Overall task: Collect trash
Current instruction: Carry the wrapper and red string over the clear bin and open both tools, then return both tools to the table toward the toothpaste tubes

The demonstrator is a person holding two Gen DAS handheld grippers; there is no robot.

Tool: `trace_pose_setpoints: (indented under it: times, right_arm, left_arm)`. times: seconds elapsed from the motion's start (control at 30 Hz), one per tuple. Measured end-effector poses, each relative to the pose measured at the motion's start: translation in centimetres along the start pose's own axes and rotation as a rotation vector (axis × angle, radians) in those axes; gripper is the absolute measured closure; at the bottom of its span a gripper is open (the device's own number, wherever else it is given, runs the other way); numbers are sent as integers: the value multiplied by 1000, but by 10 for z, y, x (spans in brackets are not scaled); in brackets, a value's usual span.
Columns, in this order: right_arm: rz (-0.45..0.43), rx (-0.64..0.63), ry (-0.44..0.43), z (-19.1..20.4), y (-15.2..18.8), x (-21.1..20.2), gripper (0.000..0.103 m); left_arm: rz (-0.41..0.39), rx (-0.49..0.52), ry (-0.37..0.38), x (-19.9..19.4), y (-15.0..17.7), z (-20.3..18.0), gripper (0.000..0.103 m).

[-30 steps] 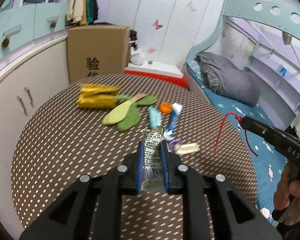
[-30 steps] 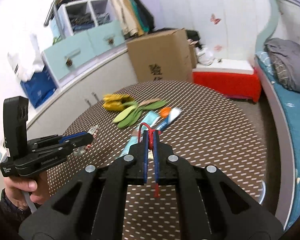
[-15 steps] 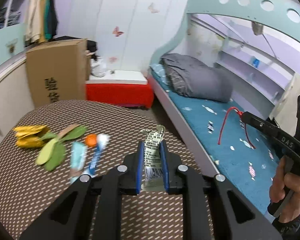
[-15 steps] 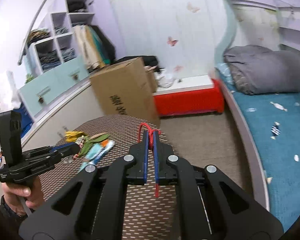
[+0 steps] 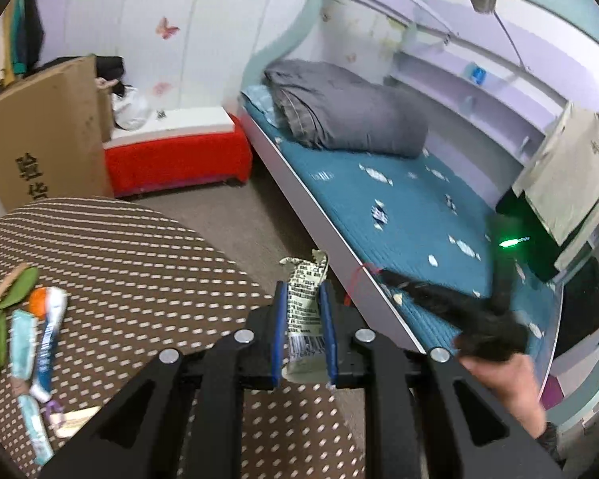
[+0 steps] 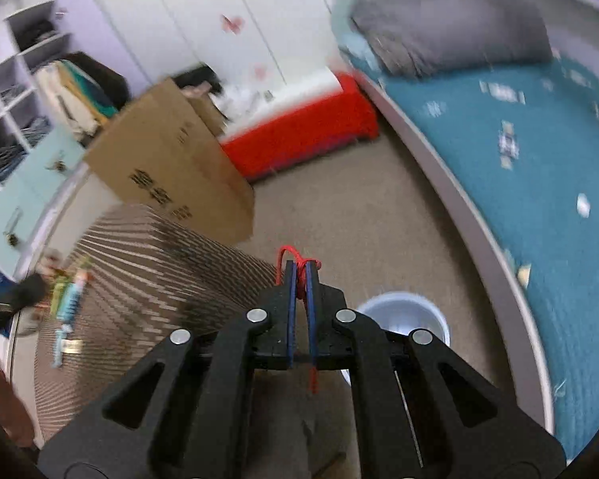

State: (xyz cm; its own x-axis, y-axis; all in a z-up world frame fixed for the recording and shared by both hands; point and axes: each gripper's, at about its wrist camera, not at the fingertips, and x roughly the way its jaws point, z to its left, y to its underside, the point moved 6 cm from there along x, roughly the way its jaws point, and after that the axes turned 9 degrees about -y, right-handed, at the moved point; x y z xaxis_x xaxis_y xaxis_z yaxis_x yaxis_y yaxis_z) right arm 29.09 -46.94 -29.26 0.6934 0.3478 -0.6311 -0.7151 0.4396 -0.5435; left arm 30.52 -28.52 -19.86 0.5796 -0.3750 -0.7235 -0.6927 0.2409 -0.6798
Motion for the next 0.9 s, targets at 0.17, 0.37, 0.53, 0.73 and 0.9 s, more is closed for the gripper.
trace_pose_setpoints:
  times: [0.17,0.37,0.53,0.73,0.9]
  right_arm:
    - [121,185,34,-72,28,56,69]
    - [63,261,2,-94,35,41,27]
    - [-16,259,4,-97,25,10,21]
    - [-105,236,3,-92,10,-32,18]
    - [-141,221,10,-85,7,-51,10]
  left_arm:
    - [56,53,18,35,-5,-30,87]
    - [122,115,32,75,-6,-59,87]
    - [196,162,38,109,1,-78,87]
    - [261,191,36,149,4,-93,72]
    - [262,133,11,153,-2,-82,14]
